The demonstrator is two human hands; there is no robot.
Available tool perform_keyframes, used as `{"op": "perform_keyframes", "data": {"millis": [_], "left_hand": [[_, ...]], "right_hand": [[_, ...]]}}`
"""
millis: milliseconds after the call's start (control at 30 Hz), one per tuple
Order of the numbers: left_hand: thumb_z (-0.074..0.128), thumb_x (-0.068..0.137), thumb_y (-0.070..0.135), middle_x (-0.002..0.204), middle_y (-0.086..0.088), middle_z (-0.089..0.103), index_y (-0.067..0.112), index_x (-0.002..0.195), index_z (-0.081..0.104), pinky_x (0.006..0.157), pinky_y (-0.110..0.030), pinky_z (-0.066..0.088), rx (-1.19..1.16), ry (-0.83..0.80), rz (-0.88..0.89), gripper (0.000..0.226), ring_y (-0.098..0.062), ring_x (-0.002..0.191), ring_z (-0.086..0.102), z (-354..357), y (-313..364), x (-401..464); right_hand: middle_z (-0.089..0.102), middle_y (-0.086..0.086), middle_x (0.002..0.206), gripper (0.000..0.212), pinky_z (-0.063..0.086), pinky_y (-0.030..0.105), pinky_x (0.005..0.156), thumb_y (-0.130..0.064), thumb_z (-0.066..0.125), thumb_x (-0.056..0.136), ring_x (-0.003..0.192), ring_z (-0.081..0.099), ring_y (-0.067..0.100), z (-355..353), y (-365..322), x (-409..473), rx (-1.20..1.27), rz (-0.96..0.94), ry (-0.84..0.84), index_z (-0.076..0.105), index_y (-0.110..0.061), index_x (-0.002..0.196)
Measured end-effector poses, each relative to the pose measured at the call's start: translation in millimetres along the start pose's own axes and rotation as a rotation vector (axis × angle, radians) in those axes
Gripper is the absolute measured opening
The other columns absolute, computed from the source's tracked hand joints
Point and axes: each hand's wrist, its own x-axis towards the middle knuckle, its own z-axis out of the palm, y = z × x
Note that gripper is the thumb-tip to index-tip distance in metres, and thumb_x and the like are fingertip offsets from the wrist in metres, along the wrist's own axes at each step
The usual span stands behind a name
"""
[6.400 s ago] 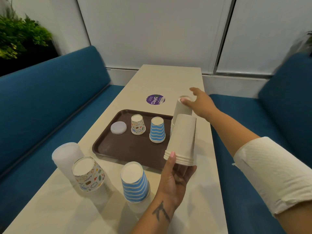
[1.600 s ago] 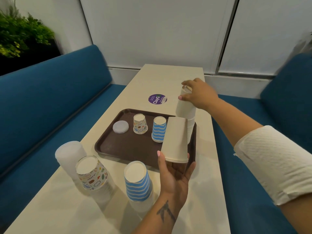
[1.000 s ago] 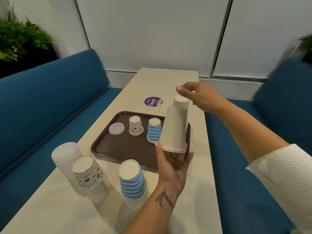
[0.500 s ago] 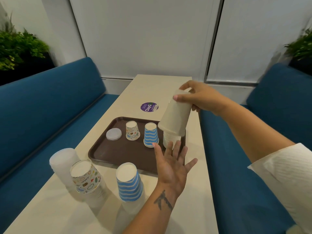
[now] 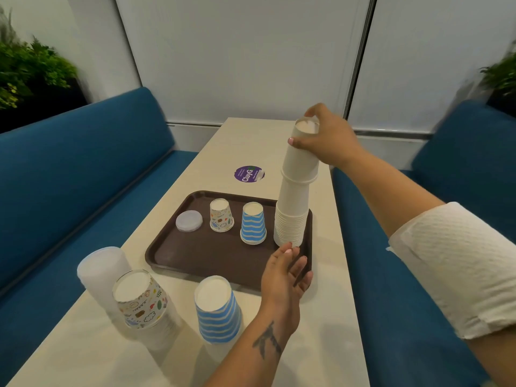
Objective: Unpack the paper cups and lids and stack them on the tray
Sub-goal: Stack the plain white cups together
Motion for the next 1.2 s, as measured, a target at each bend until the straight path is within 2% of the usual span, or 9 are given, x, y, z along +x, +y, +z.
{"op": "perform_keyframes", "data": {"millis": [267,367,633,700,800,900,967,1100,1200], "left_hand": [[0.048,0.098,0.013,0.099,0.002,0.066,0.020,0.101,0.063,0.071,-0.028,0.051,0.054,0.032,0.024,0.017,-0.014,0.089,0.062,-4.5,3.2,1.5],[0.049,0.098,0.012,0.096,0.002,0.067,0.020,0.099,0.063,0.072,-0.029,0.051,0.050,0.031,0.034,0.016,-0.014,0.088,0.062,-5.1,3.2,0.6],[0.049,0.098,0.011,0.102,0.004,0.069,0.021,0.103,0.063,0.068,-0.027,0.055,0.123,0.001,0.078,0.018,-0.014,0.091,0.064,-8.4,3.0,-15.4],[0.049,0.098,0.011,0.105,0.004,0.069,0.021,0.104,0.063,0.068,-0.026,0.055,0.155,-0.023,0.107,0.019,-0.013,0.091,0.064,-11.8,3.7,-23.7],[0.051,0.097,0.011,0.104,0.006,0.070,0.022,0.104,0.063,0.067,-0.024,0.054,0.228,-0.061,0.168,0.018,-0.010,0.088,0.066,-21.2,4.0,-38.1],[0.051,0.096,0.010,0.097,0.006,0.071,0.021,0.099,0.063,0.066,-0.022,0.053,0.274,-0.113,0.288,0.016,-0.005,0.079,0.067,-35.2,3.0,-54.4],[0.055,0.092,0.013,0.089,0.005,0.070,0.018,0.095,0.062,0.063,-0.021,0.051,0.278,-0.139,0.442,0.008,-0.007,0.075,0.066,-46.7,1.5,-63.9],[0.057,0.075,0.033,0.073,0.003,0.066,0.010,0.092,0.058,0.055,-0.020,0.046,0.274,-0.123,0.795,0.028,-0.011,0.062,0.059,-69.0,4.9,-79.7],[0.055,0.074,0.034,0.065,0.001,0.057,0.012,0.089,0.055,0.049,-0.019,0.039,0.268,-0.018,0.978,0.027,-0.009,0.053,0.049,-87.7,11.9,-83.1]], "right_hand": [[0.054,0.010,0.129,0.065,0.043,0.033,0.079,-0.044,0.071,0.079,0.110,0.054,0.030,38.5,19.5,-6.3,-0.125,0.037,-0.139,0.042,-0.020,0.132],[0.052,0.011,0.132,0.068,0.049,0.040,0.087,-0.044,0.072,0.079,0.111,0.054,0.031,46.7,27.4,-8.8,-0.137,0.080,-0.203,0.040,-0.022,0.135],[0.044,0.014,0.142,0.082,0.048,0.043,0.093,-0.033,0.070,0.084,0.118,0.052,0.036,53.8,39.4,-20.2,-0.212,0.113,-0.357,0.020,-0.026,0.149],[0.038,0.013,0.147,0.088,0.046,0.047,0.097,-0.038,0.071,0.083,0.124,0.047,0.037,49.7,36.2,-21.4,-0.188,0.123,-0.330,0.016,-0.027,0.150],[0.035,0.011,0.149,0.082,0.040,0.049,0.103,-0.044,0.066,0.085,0.133,0.037,0.034,40.0,25.5,-30.0,-0.150,0.069,-0.163,0.020,-0.024,0.150],[0.048,0.006,0.137,0.063,0.041,0.039,0.095,-0.044,0.061,0.089,0.125,0.045,0.025,32.1,8.1,-49.0,-0.039,-0.019,0.015,0.036,-0.021,0.142],[0.056,0.002,0.125,0.054,0.041,0.032,0.086,-0.044,0.060,0.090,0.114,0.052,0.020,31.8,-4.5,-64.7,0.041,-0.056,0.040,0.043,-0.021,0.136],[0.061,-0.002,0.113,0.045,0.039,0.027,0.080,-0.046,0.059,0.089,0.097,0.054,0.013,42.3,-23.1,-92.8,0.149,-0.107,-0.047,0.050,-0.023,0.127],[0.063,-0.006,0.107,0.039,0.040,0.026,0.076,-0.048,0.057,0.090,0.082,0.053,0.008,56.3,-35.3,-111.2,0.195,-0.156,-0.175,0.053,-0.025,0.122]]}}
